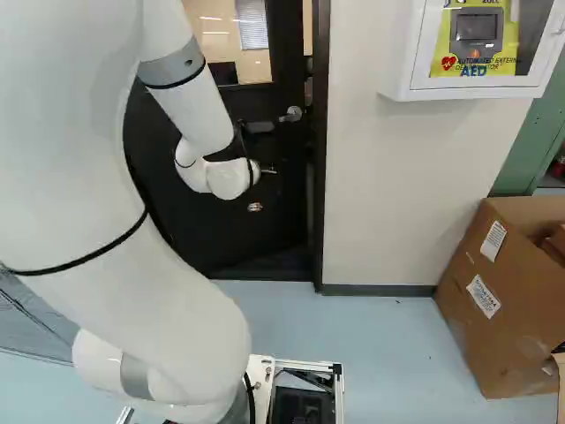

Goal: Open the door and move inside

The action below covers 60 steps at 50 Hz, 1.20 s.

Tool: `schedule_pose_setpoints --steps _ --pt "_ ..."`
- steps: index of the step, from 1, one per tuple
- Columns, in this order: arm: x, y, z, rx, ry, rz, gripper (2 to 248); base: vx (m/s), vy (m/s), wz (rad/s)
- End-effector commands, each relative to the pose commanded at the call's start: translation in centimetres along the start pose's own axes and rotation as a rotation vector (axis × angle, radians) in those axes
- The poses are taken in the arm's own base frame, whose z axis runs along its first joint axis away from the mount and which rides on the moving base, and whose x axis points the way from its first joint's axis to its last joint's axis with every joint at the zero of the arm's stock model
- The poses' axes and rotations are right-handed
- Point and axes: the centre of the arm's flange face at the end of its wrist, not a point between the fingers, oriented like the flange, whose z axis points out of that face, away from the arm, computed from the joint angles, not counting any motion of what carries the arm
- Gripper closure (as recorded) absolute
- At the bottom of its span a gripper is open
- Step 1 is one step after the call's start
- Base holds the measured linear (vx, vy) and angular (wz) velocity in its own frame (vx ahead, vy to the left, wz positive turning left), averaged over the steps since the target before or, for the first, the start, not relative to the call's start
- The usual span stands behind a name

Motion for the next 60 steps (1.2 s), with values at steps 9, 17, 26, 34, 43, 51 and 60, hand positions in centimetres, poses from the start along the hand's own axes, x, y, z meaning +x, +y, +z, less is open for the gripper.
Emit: schedule_pose_setpoints --steps 9,17,26,34,43,51,60 --pt "-0.5 0.1 -1.7 -0.004 0.004 0.001 3 0.0 0.0 0.0" --pt "-0.9 0.2 -2.7 -0.007 0.005 0.002 3 0.0 0.0 0.0" --pt "-1.2 0.3 -3.5 -0.011 0.006 0.003 3 0.0 0.0 0.0" --pt "-1.5 0.4 -4.3 -0.014 0.007 0.004 3 0.0 0.0 0.0" --pt "-1.8 0.5 -5.3 -0.017 0.009 0.005 3 0.0 0.0 0.0" --pt "-2.1 0.5 -6.0 -0.019 0.011 0.005 3 0.0 0.0 0.0" --pt "-2.2 0.5 -6.2 -0.019 0.012 0.005 3 0.0 0.0 0.0"
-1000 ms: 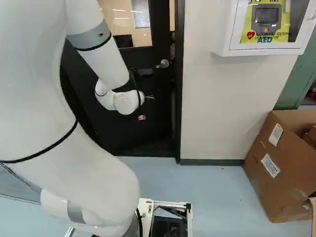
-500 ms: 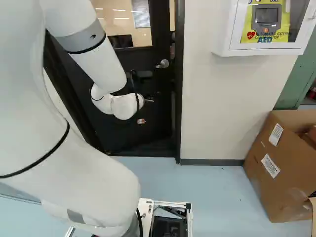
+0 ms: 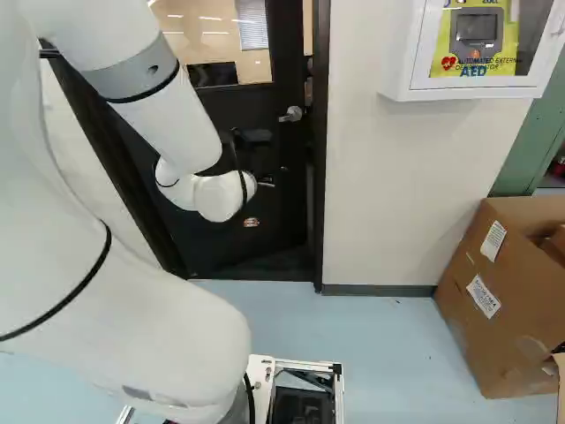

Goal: Open the door and move inside

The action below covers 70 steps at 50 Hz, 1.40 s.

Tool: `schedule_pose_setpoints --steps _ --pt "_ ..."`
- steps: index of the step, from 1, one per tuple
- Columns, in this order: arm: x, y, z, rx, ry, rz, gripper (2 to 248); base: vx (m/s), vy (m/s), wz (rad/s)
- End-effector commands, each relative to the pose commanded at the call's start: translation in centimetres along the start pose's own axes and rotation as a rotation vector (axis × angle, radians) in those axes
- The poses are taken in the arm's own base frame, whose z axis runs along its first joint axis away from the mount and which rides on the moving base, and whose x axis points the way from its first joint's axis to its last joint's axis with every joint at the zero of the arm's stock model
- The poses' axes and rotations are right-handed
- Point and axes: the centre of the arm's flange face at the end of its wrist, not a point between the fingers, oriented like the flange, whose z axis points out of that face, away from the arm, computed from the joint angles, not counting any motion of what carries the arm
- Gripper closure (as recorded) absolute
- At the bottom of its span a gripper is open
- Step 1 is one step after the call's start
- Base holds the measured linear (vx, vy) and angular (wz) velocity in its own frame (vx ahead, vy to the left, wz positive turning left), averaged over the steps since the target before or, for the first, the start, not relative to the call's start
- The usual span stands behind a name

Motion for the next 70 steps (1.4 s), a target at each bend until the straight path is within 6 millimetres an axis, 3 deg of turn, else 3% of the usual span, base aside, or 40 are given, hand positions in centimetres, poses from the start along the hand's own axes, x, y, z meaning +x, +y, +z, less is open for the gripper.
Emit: schedule_pose_setpoints --steps 70 --pt "0.0 0.0 0.0 0.0 0.0 0.0 3 0.021 0.011 -0.003"
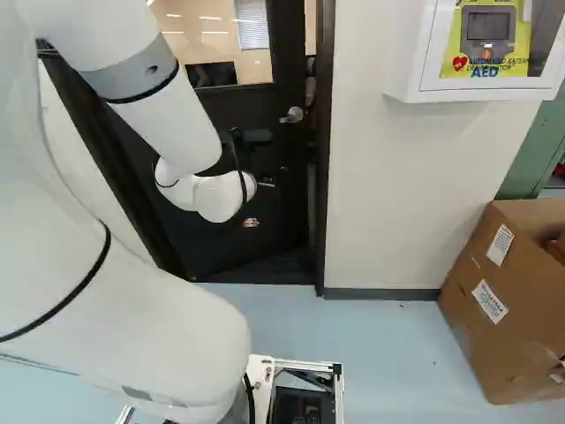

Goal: Open the door and move inside

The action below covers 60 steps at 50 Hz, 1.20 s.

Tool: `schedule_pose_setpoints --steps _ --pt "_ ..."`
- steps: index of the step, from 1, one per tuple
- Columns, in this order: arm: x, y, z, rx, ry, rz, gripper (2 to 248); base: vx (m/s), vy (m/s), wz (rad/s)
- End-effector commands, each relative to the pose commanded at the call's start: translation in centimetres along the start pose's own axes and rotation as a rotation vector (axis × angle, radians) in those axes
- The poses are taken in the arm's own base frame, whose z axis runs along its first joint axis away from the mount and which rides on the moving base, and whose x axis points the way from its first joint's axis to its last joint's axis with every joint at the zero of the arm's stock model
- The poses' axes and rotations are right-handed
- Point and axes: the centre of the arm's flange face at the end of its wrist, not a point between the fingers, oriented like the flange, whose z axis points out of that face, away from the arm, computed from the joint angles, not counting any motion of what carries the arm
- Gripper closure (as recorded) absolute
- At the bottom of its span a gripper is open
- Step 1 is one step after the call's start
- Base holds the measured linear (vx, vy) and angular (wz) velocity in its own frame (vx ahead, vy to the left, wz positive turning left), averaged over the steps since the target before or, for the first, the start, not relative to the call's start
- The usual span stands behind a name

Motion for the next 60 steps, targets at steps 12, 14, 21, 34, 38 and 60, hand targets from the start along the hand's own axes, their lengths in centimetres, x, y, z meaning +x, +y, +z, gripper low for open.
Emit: schedule_pose_setpoints --steps 12,14,21,34,38,60 --pt "0.0 0.0 0.0 0.0 0.0 0.0 3 0.043 0.024 -0.009" --pt "0.0 0.0 0.0 0.0 0.0 0.0 3 0.048 0.028 -0.008" --pt "0.0 0.0 0.0 0.0 0.0 0.0 3 0.052 0.03 -0.009" --pt "0.0 0.0 0.0 0.0 0.0 0.0 3 0.057 0.032 -0.01" --pt "0.0 0.0 0.0 0.0 0.0 0.0 3 0.082 0.044 -0.016" --pt "0.0 0.0 0.0 0.0 0.0 0.0 3 0.114 0.071 -0.019"
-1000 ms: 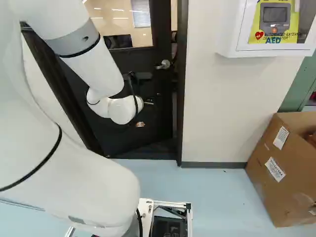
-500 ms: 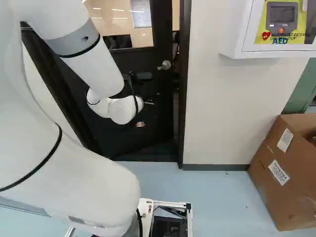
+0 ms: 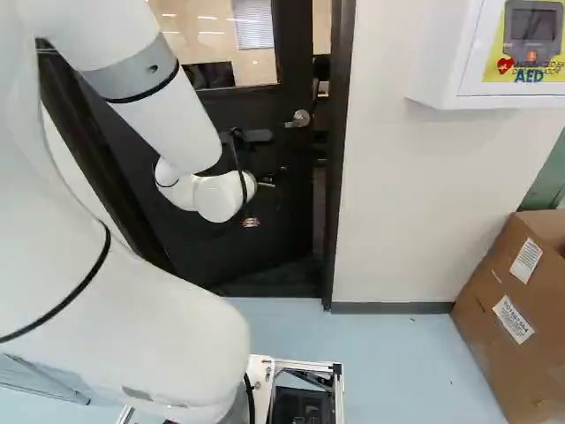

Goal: Open the door and move inside

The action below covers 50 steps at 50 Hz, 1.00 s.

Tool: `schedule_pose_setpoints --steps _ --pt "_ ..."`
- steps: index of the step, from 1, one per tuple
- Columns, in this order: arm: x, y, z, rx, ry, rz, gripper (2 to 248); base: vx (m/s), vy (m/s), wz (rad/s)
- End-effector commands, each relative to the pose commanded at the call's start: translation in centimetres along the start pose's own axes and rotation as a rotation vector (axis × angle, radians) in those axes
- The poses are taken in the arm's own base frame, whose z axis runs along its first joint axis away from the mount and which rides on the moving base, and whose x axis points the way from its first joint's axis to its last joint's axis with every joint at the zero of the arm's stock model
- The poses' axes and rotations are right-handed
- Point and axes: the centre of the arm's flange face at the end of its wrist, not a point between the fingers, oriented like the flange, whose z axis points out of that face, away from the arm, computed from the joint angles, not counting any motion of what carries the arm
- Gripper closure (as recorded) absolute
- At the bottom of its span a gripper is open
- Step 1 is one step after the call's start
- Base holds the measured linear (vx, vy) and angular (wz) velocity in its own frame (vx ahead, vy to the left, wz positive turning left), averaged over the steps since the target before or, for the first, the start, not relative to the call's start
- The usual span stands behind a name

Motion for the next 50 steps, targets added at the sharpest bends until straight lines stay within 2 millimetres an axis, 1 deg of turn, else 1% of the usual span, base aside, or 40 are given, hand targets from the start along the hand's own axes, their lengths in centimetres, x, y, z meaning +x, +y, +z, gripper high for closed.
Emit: schedule_pose_setpoints --steps 50 --pt "0.0 0.0 0.0 0.0 0.0 0.0 3 0.123 0.074 -0.02"
